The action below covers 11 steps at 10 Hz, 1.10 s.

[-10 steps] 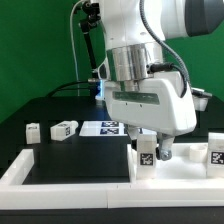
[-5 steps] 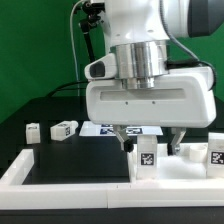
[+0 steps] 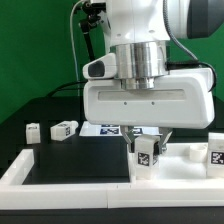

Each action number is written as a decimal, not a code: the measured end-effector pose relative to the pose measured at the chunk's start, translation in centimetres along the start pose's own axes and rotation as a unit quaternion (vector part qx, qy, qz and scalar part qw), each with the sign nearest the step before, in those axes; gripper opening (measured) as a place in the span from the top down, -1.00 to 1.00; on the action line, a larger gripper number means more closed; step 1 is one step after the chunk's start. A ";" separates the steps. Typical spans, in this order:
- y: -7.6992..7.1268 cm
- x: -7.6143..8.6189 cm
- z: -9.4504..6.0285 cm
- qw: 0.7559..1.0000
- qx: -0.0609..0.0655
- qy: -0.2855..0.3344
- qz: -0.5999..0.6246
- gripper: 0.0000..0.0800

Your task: Assemble square table

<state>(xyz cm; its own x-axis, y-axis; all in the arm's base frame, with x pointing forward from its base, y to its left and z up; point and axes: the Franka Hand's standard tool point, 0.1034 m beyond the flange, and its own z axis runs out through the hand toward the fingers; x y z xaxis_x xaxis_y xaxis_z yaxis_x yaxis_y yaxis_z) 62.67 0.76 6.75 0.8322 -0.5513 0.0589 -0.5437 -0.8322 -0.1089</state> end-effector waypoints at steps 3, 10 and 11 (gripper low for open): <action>0.1 0.2 0.0 0.984 -0.014 -0.020 0.179 0.27; 0.3 0.1 0.0 0.781 0.011 -0.042 0.622 0.27; 0.5 0.0 0.0 0.777 0.007 -0.040 0.628 0.27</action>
Offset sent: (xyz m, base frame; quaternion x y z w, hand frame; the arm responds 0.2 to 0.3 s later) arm 0.0136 -0.0041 0.0062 -0.0518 -0.0165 0.4133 0.9090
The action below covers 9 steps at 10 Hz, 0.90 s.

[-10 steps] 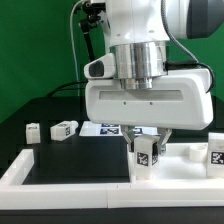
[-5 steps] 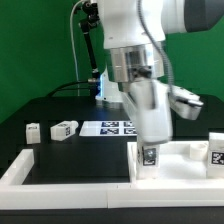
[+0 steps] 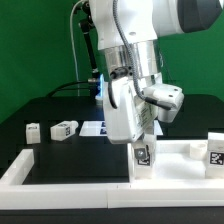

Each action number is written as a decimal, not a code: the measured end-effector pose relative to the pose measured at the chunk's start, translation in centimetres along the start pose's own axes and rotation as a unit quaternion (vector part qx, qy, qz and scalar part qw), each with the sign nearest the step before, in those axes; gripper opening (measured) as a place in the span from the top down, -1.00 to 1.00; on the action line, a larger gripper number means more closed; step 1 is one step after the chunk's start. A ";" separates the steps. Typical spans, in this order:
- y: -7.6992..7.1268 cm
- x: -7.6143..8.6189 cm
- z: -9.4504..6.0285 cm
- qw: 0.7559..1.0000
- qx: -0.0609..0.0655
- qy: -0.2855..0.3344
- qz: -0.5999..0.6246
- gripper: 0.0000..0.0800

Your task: Assemble square table

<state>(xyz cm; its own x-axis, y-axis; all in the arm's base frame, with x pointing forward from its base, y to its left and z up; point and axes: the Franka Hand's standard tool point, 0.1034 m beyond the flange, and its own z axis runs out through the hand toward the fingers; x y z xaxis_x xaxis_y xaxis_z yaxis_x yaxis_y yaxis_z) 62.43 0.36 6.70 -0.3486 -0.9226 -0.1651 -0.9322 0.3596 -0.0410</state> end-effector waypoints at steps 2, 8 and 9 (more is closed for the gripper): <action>0.1 0.0 0.1 1.000 -0.005 0.000 0.002 0.27; 1.8 -2.1 -3.0 1.000 0.001 -0.015 -0.015 -0.62; 1.8 -1.9 -2.7 1.000 0.000 -0.013 -0.015 -0.62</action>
Offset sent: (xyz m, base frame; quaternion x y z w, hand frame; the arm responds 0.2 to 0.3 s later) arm 0.0000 0.0000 0.0000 0.0000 0.0000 0.0000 1.0000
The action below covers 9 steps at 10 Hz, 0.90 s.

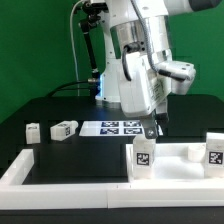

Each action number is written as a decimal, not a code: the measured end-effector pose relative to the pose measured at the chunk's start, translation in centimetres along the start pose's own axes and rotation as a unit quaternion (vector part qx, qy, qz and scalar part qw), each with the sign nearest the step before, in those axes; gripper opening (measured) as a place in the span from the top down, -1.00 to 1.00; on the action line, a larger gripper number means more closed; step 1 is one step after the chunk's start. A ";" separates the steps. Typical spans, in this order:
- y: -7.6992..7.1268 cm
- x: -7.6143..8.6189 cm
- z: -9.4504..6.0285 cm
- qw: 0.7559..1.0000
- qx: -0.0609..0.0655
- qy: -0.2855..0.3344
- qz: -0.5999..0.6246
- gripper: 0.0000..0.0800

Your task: Assemble square table

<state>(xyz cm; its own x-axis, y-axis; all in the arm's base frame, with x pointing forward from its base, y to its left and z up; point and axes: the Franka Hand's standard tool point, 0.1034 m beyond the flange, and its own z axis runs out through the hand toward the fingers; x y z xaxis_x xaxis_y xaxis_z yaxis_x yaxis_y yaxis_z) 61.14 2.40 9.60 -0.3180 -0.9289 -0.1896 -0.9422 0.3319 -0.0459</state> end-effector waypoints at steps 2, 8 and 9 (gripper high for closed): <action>0.1 0.0 0.1 1.000 -0.001 0.000 -0.001 -0.62; 5.8 -4.3 -0.2 0.996 -0.057 0.007 -0.067 -0.62; 6.3 -4.1 0.5 0.994 -0.077 0.020 -0.081 -0.62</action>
Offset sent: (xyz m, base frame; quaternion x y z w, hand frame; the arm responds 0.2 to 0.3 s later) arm 0.0000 0.0000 0.0000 0.0000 0.0000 0.0000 1.0000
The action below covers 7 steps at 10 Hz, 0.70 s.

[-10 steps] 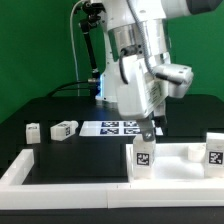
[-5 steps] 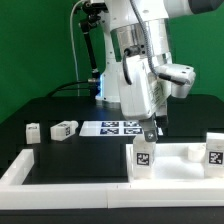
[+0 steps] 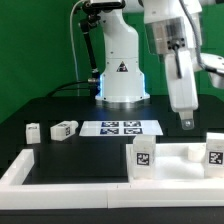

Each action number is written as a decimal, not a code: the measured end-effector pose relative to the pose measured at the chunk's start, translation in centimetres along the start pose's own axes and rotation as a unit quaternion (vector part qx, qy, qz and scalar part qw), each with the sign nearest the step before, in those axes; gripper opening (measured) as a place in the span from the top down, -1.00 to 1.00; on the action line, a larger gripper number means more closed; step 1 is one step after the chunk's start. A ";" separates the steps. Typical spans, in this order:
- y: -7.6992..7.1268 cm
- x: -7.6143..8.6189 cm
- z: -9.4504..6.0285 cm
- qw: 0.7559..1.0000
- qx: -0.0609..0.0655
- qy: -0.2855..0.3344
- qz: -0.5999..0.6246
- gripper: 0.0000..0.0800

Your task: Assemble square table

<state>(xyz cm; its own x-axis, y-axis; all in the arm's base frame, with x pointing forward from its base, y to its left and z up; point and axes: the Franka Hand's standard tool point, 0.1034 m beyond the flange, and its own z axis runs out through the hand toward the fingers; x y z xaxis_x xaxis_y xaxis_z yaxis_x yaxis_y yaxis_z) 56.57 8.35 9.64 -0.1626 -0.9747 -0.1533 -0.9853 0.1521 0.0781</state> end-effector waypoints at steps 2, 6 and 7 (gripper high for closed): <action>-0.2 -0.1 0.1 1.000 0.002 -0.002 0.001 -0.62; 2.4 1.5 1.6 0.999 0.025 0.011 -0.034 -0.62; 3.7 2.7 2.6 0.998 0.043 0.024 -0.042 -0.62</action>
Offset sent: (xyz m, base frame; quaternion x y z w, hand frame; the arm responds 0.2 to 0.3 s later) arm 0.0000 0.0000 0.0000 0.0000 0.0000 0.0000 1.0000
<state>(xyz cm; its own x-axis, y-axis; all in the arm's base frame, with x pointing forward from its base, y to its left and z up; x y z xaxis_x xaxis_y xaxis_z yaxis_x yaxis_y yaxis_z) 52.34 6.71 6.90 -0.0788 -0.9910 -0.1085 -0.9965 0.0813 -0.0188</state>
